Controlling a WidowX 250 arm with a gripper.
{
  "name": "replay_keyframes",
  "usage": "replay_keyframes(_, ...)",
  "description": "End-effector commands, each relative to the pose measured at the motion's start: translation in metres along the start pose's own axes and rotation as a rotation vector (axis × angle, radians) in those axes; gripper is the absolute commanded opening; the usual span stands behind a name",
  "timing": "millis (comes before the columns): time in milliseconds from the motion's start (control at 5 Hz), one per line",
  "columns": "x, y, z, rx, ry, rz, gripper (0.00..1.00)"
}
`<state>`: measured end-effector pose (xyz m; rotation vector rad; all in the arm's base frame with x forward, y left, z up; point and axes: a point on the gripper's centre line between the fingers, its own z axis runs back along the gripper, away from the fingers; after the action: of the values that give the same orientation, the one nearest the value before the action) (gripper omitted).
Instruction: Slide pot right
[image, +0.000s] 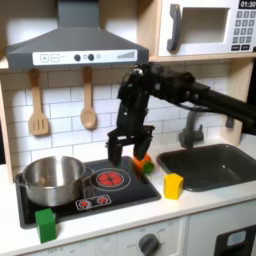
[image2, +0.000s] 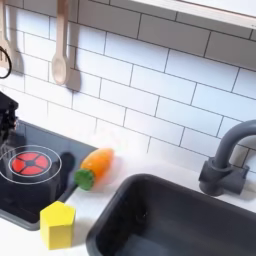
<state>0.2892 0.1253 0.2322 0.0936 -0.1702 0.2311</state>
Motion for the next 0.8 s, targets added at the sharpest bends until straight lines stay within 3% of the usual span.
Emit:
replay_keyframes(0, 0.036, 0.022, -0.017, 0.002, 0.005, 0.057, 1.00)
replay_keyframes(200, 0.053, 0.028, -0.022, 0.017, 0.005, 0.069, 1.00)
replay_keyframes(600, 0.082, 0.044, -0.034, 0.014, 0.018, 0.117, 1.00)
